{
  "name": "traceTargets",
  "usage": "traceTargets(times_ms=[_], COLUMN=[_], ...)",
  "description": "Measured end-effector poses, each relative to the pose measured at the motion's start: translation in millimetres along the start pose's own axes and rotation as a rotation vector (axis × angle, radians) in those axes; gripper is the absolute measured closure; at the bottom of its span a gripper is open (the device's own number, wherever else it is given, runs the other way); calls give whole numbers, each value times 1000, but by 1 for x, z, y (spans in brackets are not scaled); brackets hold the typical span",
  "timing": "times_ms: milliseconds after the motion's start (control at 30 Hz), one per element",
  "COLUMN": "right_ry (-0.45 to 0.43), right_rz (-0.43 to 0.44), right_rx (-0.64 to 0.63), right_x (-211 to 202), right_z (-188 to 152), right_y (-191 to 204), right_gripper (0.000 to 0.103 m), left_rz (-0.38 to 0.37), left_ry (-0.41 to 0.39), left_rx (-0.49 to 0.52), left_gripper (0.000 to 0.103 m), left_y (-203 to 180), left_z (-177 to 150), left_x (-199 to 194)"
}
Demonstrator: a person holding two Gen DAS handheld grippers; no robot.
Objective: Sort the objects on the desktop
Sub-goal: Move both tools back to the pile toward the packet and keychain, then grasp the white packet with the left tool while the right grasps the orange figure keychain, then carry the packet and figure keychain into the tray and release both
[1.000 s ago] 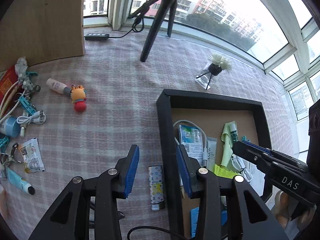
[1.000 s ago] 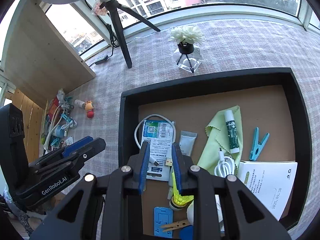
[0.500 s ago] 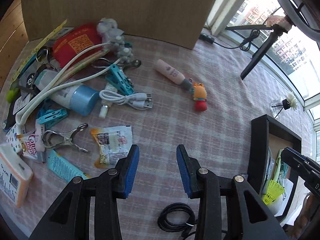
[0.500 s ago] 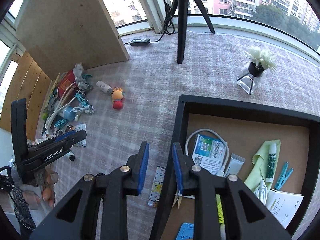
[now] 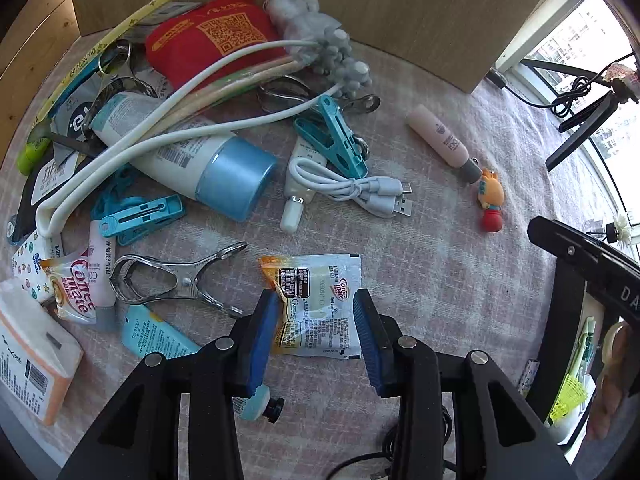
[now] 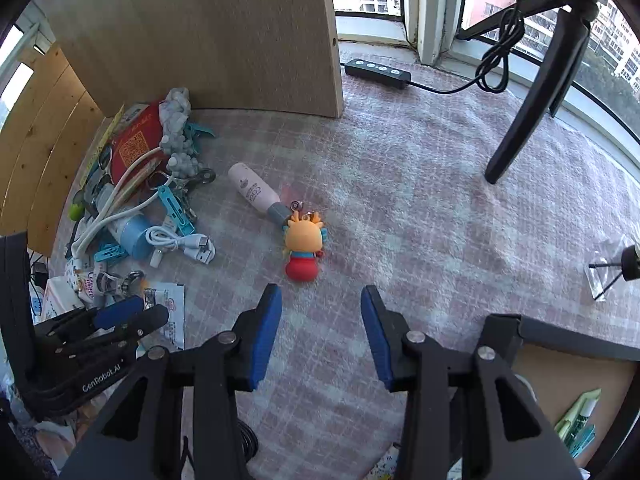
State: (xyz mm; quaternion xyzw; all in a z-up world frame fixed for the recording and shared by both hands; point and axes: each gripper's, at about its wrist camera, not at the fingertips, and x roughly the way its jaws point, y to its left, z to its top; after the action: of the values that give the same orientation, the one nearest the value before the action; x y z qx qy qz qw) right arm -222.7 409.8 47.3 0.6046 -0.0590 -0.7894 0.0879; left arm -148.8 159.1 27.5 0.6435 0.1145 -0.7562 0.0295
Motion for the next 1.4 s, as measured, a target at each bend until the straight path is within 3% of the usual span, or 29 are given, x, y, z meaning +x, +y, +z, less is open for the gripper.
traceTargets(times_ms=[133,500,600,633,733,800,900,1033,1300,1400], right_ry=[36,42,26,17,6,9,14,15,-52,-83], right_rz=[33,-31,-59,-69,-63,-55,-37,-29,5,24], right_rx=[40,5,-8,-12,-25,-21,1,13,70,91], right_x=[20,41,41,40,38,35,29,21,-18,-37], right_z=[11,21,19,18,12,6,-5,-25,-58,-69], right_y=[-1,13,17,17,16,14,8,3,-11,-17], right_gripper=[62,62,64,69,72,72,72,72,72,72], left_rz=[11,32,51,53,26,37,-15,-30,-119,-142], left_ry=[-1,-25,-44,-53,-72,-82,-79,-104,-114,-123], left_rx=[5,55,79,79,69,66,33,32,-42,-40], left_gripper=[66,57,61,63,67,81,86,97,100,100], left_y=[-1,-8,-11,-10,-3,5,17,21,39,44], left_z=[1,-7,-10,-12,-17,-23,-30,-41,-70,-53], left_x=[5,9,9,9,6,2,-1,-6,-18,-31])
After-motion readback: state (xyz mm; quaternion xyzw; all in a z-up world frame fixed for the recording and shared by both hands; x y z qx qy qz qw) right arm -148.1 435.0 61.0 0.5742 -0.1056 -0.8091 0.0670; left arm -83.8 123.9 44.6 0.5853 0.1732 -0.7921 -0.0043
